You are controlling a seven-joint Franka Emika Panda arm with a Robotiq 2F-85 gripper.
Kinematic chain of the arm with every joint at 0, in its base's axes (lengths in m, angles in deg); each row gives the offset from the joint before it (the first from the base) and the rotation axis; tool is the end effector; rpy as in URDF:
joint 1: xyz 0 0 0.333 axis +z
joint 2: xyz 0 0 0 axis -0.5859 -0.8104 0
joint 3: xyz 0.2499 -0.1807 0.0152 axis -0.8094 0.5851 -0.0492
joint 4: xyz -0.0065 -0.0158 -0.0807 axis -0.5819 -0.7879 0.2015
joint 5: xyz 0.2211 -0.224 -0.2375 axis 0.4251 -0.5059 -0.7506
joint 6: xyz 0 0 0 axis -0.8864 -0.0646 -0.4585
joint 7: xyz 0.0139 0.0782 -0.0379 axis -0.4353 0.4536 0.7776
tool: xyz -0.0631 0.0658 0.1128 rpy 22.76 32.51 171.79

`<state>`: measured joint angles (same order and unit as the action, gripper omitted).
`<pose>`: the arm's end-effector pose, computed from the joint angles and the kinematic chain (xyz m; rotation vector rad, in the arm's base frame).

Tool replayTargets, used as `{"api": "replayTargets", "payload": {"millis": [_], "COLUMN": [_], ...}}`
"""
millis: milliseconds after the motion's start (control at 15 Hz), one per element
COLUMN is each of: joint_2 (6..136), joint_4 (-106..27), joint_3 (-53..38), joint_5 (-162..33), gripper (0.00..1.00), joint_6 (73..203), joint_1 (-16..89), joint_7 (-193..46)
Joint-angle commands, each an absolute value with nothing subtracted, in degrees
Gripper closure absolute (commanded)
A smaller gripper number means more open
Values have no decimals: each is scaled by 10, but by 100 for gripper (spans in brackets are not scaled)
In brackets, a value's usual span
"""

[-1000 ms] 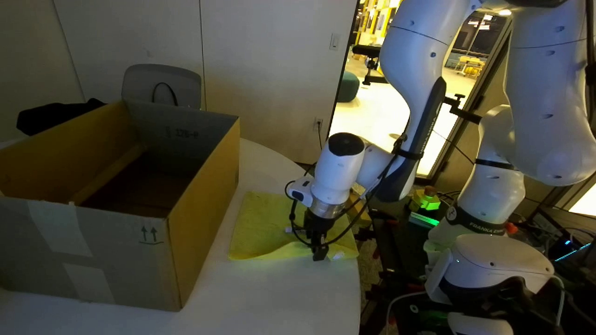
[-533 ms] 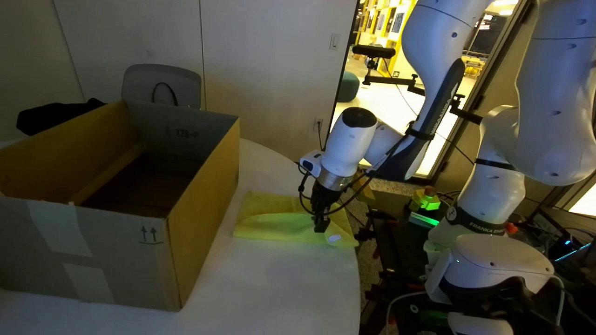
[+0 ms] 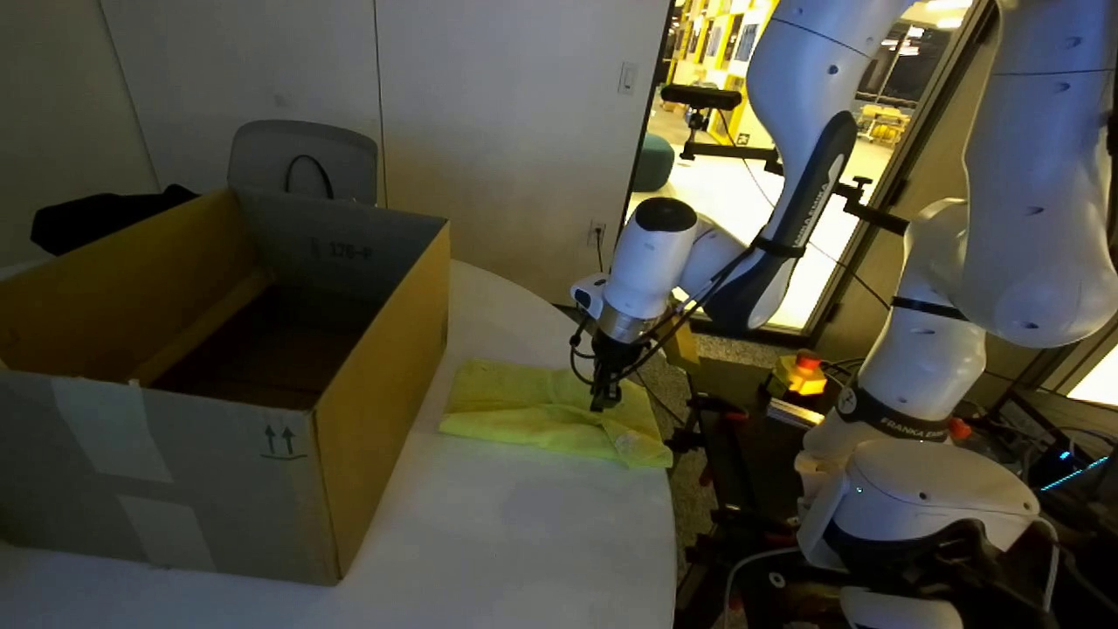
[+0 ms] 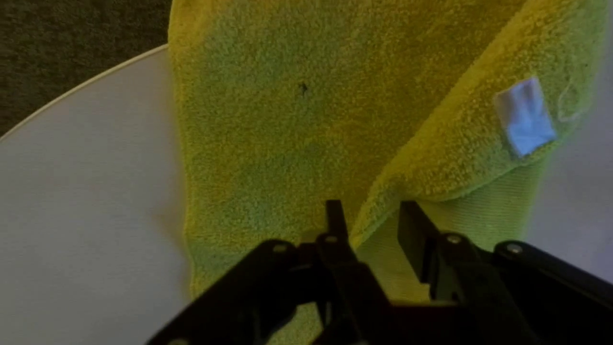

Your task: Put the marker on the towel, fold the towel, and then put the folded towel in the box

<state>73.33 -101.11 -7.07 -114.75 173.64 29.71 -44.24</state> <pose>0.3873 -0.0263 0.1064 2.9553 0.2030 0.0984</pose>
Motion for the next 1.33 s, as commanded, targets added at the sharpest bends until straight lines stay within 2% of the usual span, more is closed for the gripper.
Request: {"api": "replayTargets", "payload": {"millis": [0,267,600,933,1000,1267], "joint_2": [731,729,695,627,616,576], "joint_4": [-1016,-1011,-972,-925,-925,-889], "joint_3": [-65,-50,-32,-79,-61,-161], "joint_5": [-1137,-1147,-1158,-1126,-1060,-1042], "gripper": [32,2,0,0,0,0], "joint_6": [1751,1768,1809,1835,1845,1813], "joint_1": [276,234,172,95,122,34], "joint_7": [-452,-488,-590,-711,-777,-830]}}
